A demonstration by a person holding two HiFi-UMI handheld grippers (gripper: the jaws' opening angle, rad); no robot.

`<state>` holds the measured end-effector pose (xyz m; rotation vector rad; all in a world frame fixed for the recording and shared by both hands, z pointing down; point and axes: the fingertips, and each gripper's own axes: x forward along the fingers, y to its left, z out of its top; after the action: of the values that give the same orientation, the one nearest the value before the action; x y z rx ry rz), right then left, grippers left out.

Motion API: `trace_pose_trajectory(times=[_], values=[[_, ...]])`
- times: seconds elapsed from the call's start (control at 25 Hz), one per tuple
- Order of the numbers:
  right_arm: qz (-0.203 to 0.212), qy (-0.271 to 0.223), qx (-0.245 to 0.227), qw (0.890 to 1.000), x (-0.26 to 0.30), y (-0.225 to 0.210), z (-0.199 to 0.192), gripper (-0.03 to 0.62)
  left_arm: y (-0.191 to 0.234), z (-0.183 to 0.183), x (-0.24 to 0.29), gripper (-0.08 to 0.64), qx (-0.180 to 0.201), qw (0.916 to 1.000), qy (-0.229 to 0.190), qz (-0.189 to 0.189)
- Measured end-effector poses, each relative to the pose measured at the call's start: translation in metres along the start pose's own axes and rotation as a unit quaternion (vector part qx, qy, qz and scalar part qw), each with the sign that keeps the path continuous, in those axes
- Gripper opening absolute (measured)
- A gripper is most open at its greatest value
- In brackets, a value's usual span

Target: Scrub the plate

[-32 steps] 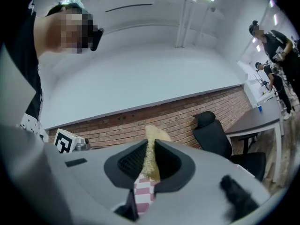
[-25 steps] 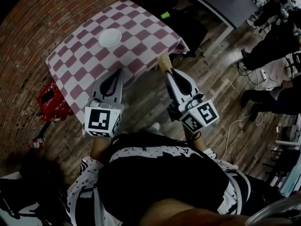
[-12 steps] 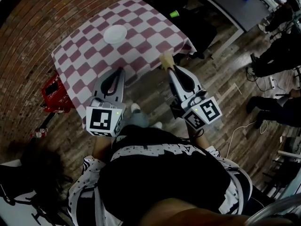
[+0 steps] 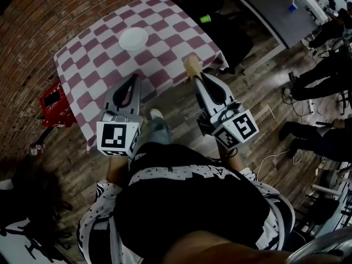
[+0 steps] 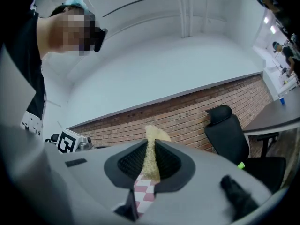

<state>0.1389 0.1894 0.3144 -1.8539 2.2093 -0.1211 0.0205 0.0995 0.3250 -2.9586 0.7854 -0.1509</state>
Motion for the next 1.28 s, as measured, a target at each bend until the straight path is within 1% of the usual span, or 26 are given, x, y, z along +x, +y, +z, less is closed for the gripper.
trace_pose_trajectory(times=[0.16,0.44,0.64,0.88,1.12,1.28], values=[[0.011,0.005,-0.001,1.000,0.015,-0.014,0.002,0.052,0.006,0.000,0.015,0.012,-0.003,0.9999,0.000,0.009],[0.036,0.014,-0.007,0.999,0.053,-0.034,-0.003,0.052,0.031,-0.006,0.038,0.012,-0.009,0.9994,0.006,0.032],[0.058,0.017,0.013,0.998,0.085,-0.039,-0.006,0.052,0.055,-0.015,0.051,0.012,-0.016,0.9985,0.012,0.051],[0.070,0.041,-0.009,0.997,0.121,-0.055,-0.018,0.052,0.078,-0.028,0.072,0.012,-0.027,0.9976,0.021,0.060],[0.078,0.057,-0.006,0.995,0.152,-0.071,-0.031,0.052,0.100,-0.036,0.091,0.012,-0.033,0.9966,0.027,0.071],[0.089,0.072,-0.005,0.993,0.174,-0.073,-0.041,0.052,0.115,-0.042,0.096,0.012,-0.039,0.9954,0.032,0.082]])
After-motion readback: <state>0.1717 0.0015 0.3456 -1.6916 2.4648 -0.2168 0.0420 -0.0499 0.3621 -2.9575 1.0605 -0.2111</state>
